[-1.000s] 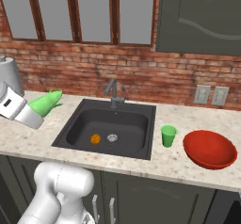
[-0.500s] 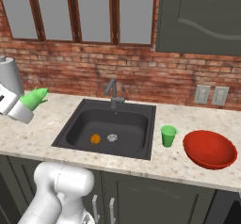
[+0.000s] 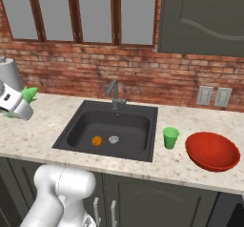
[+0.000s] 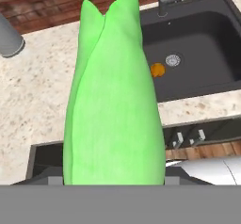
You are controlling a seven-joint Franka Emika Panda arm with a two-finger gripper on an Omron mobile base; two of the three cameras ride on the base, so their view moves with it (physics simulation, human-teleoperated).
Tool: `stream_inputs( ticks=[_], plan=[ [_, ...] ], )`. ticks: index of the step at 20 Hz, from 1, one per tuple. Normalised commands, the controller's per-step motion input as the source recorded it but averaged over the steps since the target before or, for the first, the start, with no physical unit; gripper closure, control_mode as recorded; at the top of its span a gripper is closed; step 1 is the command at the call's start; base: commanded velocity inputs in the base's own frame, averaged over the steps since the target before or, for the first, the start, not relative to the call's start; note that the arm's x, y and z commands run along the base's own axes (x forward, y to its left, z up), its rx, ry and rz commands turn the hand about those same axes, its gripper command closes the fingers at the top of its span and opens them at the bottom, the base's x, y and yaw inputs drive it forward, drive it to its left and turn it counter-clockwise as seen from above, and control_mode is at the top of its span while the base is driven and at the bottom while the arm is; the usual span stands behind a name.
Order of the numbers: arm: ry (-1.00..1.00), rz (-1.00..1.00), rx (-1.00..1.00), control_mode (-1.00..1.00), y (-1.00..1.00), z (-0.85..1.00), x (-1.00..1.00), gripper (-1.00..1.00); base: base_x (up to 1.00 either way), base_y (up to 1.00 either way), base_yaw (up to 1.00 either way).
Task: Remove the corn and orange from the sink. Then move the bowl and cup from the counter to the sink for washing.
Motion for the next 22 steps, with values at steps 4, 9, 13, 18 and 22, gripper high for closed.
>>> stream_inputs(
  ticks=[4, 9, 13, 18, 22],
  plan=[
    [0.0, 0.15, 0.05, -1.0, 0.38, -0.22, 0.42, 1.0, 0.0, 0.0, 0.0],
    [0.0, 0.1, 0.0, -1.0, 0.34, -0.27, 0.51, 1.0, 0.0, 0.0, 0.0],
    [0.0, 0.09, 0.0, -1.0, 0.27, -0.31, 0.52, 1.0, 0.0, 0.0, 0.0],
    [0.03, 0.05, 0.0, -1.0, 0.29, -0.3, 0.47, 1.0, 0.0, 0.0, 0.0],
    [0.09, 0.05, 0.0, -1.0, 0.26, -0.31, 0.46, 1.0, 0.0, 0.0, 0.0]
  ],
)
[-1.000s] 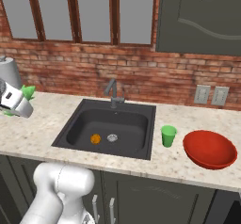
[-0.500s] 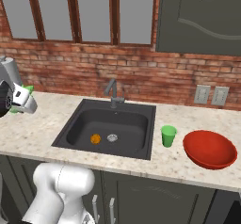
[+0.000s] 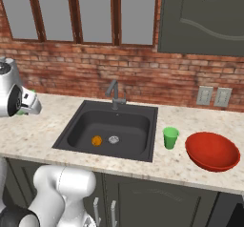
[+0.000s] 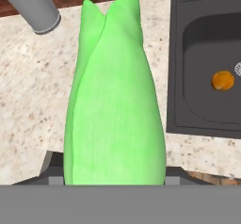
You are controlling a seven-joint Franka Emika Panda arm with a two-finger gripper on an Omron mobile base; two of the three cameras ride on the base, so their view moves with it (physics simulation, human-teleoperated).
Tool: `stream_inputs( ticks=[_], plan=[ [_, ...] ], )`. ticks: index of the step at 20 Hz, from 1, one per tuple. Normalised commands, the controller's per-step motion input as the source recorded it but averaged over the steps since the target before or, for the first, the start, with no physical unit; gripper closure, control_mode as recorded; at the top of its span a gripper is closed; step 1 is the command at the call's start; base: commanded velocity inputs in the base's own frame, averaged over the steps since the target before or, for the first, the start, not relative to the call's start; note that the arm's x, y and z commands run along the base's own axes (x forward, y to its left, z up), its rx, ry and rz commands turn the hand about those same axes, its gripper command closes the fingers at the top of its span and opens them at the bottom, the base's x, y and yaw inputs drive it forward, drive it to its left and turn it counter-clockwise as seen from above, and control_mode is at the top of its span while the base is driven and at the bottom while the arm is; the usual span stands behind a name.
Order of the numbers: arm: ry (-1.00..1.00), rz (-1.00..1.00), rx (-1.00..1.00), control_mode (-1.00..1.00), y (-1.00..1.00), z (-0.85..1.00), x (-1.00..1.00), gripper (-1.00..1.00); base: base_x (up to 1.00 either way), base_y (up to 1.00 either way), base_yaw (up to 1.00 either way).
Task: Remove the corn and orange from the sink. Then move the bowl and cup from the counter to the sink for washing.
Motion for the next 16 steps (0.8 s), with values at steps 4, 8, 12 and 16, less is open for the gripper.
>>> stream_inputs(
  ticks=[4, 8, 12, 16],
  plan=[
    [0.08, 0.06, 0.0, -1.0, 0.26, -0.31, 0.45, 1.0, 0.0, 0.0, 0.0],
    [0.04, 0.05, 0.0, -1.0, 0.26, -0.3, 0.38, 1.0, 0.0, 0.0, 0.0],
    [0.06, 0.01, -0.03, -1.0, 0.28, -0.26, 0.32, 1.0, 0.0, 0.0, 0.0],
    [0.07, 0.0, -0.04, -1.0, 0.28, -0.26, 0.34, 1.0, 0.0, 0.0, 0.0]
  ],
)
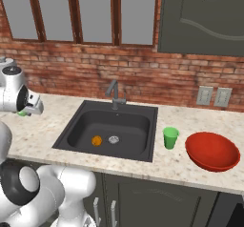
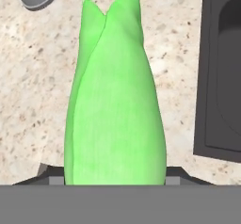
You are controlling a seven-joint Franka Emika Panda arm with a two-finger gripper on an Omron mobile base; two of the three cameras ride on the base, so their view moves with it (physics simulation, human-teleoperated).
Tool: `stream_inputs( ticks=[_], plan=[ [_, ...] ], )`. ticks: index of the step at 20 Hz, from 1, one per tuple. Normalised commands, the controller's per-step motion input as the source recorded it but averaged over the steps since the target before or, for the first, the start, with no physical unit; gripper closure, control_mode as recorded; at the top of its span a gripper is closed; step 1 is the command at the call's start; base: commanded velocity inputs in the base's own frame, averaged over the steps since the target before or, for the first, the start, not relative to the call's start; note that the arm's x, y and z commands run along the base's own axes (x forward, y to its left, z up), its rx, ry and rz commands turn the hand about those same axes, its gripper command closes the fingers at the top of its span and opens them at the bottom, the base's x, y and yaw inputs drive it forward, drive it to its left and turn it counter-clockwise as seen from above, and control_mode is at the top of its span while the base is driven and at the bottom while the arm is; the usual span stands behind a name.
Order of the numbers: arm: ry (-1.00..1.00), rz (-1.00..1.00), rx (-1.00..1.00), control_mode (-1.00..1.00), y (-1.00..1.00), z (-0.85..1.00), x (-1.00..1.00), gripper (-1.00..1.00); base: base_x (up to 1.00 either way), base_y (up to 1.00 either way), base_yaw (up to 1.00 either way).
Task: Remove the corn and orange from the sink. Then move the bowl and cup from the counter to the sink for washing.
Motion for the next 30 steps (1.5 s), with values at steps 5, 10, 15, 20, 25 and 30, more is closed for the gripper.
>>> stream_inputs(
  ticks=[5, 10, 15, 20, 25, 30],
  plan=[
    [0.05, 0.0, 0.0, -1.0, 0.2, -0.28, 0.37, 1.0, 0.0, 0.0, 0.0],
    [0.01, 0.01, 0.0, -1.0, 0.17, -0.26, 0.37, 1.0, 0.0, 0.0, 0.0],
    [0.0, 0.0, -0.07, -1.0, 0.22, -0.31, 0.34, 1.0, 0.0, 0.0, 0.0],
    [0.0, 0.0, -0.09, -1.0, 0.19, -0.33, 0.25, 1.0, 0.0, 0.0, 0.0],
    [0.0, 0.0, -0.03, -1.0, 0.14, -0.3, 0.24, 1.0, 0.0, 0.0, 0.0],
    [0.0, 0.0, 0.0, -1.0, 0.05, -0.34, 0.21, 1.0, 0.0, 0.0, 0.0]
  ],
)
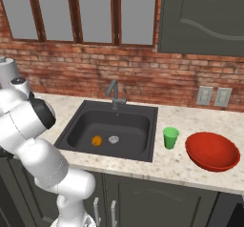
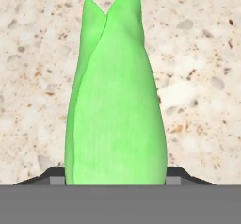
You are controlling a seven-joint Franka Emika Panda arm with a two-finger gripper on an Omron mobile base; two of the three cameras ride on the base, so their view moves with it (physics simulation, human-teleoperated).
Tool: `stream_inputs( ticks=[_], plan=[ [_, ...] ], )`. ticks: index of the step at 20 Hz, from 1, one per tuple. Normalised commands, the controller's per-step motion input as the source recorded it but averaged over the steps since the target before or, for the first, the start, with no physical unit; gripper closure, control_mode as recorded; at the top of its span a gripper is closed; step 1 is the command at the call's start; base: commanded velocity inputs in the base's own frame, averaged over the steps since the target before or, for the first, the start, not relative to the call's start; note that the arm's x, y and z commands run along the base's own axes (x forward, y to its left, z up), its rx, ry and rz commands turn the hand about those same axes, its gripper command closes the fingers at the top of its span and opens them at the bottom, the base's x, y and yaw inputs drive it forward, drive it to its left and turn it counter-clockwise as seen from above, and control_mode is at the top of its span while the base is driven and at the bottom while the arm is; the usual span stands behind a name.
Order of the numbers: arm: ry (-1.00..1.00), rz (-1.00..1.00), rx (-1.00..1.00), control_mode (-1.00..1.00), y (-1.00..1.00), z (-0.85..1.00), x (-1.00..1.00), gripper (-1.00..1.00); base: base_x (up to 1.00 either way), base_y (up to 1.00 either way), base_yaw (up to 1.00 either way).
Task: Remove the corn and orange from the sink. Then move the bowl and cup from the counter to the sink for washing.
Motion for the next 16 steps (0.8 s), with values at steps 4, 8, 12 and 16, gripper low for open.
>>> stream_inputs(
  ticks=[4, 8, 12, 16],
  plan=[
    [0.0, 0.0, 0.0, -1.0, 0.05, -0.36, 0.13, 1.0, 0.0, 0.0, 0.0],
    [0.0, 0.0, 0.0, -1.0, 0.04, -0.34, 0.09, 1.0, 0.0, 0.0, 0.0],
    [0.0, 0.0, 0.0, -1.0, 0.05, -0.31, 0.09, 1.0, 0.0, 0.0, 0.0],
    [0.0, 0.0, 0.0, -1.0, 0.08, -0.25, 0.16, 1.0, 0.0, 0.0, 0.0]
  ],
)
